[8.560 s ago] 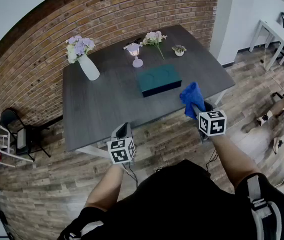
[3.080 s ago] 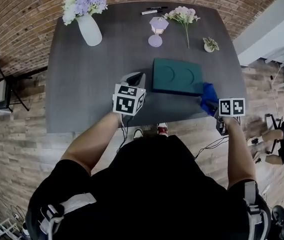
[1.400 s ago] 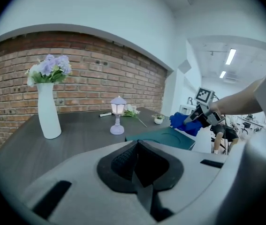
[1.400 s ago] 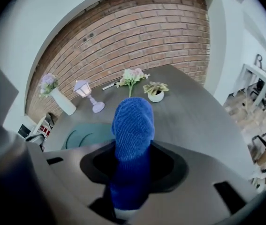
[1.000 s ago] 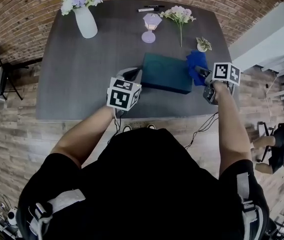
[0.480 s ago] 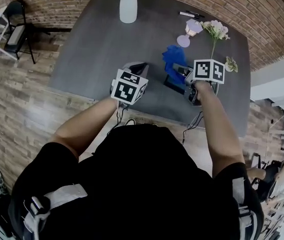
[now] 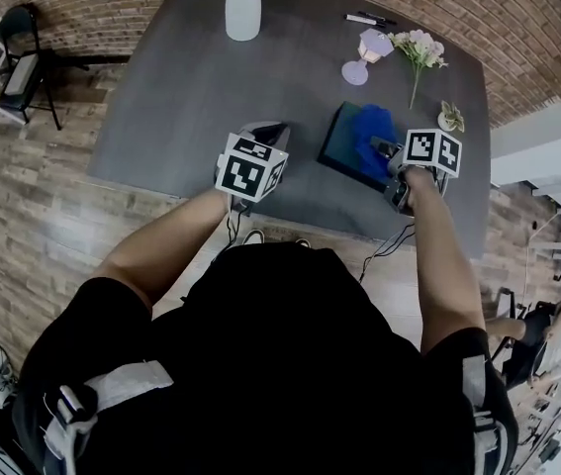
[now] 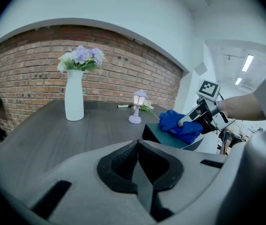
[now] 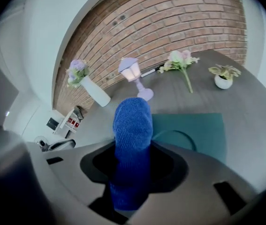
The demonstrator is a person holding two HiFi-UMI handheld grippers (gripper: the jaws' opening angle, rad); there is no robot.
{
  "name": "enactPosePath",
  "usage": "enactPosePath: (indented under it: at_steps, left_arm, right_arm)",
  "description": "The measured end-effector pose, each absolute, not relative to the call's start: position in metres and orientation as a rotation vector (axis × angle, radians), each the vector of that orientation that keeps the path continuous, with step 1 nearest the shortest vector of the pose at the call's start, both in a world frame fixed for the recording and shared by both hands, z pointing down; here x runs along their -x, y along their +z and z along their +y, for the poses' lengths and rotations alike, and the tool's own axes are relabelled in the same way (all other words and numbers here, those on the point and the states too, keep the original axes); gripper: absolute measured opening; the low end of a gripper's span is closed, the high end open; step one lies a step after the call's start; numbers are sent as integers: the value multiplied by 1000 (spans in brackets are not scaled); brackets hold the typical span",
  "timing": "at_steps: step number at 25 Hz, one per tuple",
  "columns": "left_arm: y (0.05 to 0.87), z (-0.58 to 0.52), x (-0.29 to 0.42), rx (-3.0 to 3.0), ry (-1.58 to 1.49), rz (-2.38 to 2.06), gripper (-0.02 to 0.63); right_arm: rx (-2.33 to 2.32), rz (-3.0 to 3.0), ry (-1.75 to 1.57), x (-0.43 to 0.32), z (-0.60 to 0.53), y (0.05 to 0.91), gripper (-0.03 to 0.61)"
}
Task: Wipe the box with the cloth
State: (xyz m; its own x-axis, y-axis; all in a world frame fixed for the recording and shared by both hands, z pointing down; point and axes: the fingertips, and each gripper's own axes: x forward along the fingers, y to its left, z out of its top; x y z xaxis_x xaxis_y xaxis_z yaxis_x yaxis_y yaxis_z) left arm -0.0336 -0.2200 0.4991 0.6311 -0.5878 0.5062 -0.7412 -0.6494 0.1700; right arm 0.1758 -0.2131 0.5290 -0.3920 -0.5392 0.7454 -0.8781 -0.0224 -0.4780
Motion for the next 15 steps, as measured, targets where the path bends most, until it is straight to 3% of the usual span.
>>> enactPosePath:
  at_steps: [9, 15]
  left_arm:
    - [506, -218, -47, -2555, 623, -863, 9]
    - [505, -217, -75, -2568, 618, -826, 9]
  right_arm:
    - [-1939, -1585, 1523, -361, -120, 537, 161]
    - [-2051, -1524, 1544, -399, -82, 536, 161]
